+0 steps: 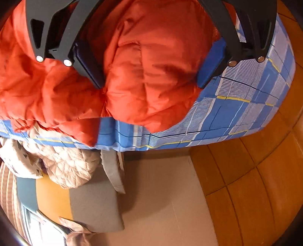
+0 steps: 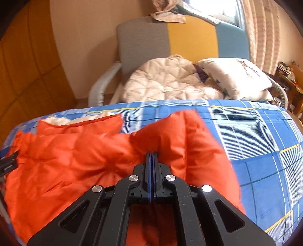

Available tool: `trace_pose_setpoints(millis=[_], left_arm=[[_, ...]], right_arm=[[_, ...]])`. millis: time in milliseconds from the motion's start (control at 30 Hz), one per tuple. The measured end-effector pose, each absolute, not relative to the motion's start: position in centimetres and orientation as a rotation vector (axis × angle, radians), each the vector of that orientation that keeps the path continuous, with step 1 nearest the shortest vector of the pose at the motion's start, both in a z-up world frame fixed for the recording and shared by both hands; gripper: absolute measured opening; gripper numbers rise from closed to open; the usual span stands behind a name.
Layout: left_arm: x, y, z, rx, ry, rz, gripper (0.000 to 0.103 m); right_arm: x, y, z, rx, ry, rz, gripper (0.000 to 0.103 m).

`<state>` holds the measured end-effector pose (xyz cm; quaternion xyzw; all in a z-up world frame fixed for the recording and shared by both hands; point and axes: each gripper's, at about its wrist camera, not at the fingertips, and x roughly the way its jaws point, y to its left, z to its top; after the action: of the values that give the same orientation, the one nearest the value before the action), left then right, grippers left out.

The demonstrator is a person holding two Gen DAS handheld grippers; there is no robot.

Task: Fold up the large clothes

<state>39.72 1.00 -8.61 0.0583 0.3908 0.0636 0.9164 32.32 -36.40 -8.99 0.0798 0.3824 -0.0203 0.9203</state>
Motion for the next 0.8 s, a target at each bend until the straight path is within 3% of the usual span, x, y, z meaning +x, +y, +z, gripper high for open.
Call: trace_pose_setpoints(millis=[333, 567, 633, 667, 700, 800], left_arm=[[41.2, 3.4, -12.0, -0.046, 0.846, 0.065, 0.101], [39.5, 2.9, -10.8, 0.022, 0.843, 0.095, 0.101], [37.6, 2.8, -9.5, 0.071, 0.801, 0.131, 0.101], [37.0, 3.0, -8.9, 0.082, 0.786, 0.145, 0.101], [35.9, 3.3, -8.3, 0.083, 0.773, 0.165, 0.101], [32.9, 4.9, -7.2, 0.017, 0.754, 0.201, 0.101]], right_arm=[[34.6, -37.2, -12.8, 0.212, 0.801, -0.063, 0.000], [34.6, -36.3, -11.9, 0.146, 0.839, -0.090, 0.000], [33.6, -36.0, -10.7, 0.124, 0.829, -0.114, 0.018], [32.7, -35.7, -9.8, 0.137, 0.798, -0.112, 0.060], [31.8, -35.5, -8.9, 0.150, 0.765, -0.114, 0.091], [28.1, -33.6, -6.0, 0.132, 0.623, -0.073, 0.084]])
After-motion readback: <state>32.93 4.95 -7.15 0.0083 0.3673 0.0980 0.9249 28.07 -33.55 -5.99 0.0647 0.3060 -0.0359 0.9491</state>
